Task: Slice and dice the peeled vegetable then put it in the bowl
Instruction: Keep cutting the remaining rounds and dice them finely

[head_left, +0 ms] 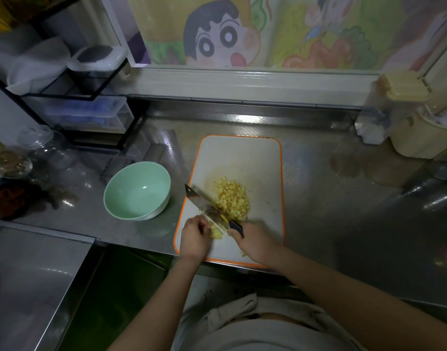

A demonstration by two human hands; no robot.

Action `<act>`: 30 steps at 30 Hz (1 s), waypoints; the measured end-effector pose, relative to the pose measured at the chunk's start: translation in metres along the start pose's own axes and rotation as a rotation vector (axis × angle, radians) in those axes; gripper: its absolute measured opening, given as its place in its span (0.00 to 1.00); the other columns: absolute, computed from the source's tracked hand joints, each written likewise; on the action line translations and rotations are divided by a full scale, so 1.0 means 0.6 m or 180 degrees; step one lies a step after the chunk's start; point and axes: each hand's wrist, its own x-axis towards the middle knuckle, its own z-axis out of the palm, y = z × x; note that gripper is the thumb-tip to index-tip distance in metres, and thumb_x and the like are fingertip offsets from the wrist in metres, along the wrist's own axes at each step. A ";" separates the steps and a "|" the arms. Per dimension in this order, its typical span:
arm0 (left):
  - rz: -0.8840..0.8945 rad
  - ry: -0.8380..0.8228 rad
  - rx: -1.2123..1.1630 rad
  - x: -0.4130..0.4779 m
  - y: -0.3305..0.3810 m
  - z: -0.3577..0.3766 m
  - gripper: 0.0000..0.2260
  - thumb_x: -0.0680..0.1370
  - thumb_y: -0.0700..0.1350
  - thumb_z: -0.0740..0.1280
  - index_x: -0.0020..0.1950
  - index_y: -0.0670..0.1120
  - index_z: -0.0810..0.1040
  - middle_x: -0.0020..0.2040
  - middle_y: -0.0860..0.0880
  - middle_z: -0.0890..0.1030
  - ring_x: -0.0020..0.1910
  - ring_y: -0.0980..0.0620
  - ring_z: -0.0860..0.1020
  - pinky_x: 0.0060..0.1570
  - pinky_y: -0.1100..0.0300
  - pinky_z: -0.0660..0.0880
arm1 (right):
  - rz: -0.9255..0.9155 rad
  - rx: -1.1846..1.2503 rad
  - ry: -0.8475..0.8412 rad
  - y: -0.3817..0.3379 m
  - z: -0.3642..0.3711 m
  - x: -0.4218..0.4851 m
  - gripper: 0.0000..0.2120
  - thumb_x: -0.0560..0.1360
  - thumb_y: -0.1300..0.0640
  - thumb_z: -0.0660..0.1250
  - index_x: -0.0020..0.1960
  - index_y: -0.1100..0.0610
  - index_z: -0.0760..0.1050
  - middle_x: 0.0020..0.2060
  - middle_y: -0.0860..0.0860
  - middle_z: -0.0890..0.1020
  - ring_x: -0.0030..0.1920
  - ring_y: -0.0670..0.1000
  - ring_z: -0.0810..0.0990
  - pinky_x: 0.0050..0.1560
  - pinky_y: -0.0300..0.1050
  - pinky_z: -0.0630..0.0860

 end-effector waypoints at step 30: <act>-0.0347 0.0155 -0.0032 -0.002 -0.008 0.000 0.02 0.73 0.38 0.67 0.40 0.43 0.76 0.40 0.48 0.76 0.39 0.51 0.73 0.34 0.67 0.59 | 0.0107 -0.0585 0.0111 -0.015 0.031 -0.024 0.18 0.80 0.44 0.55 0.49 0.59 0.72 0.44 0.58 0.78 0.45 0.58 0.79 0.44 0.49 0.75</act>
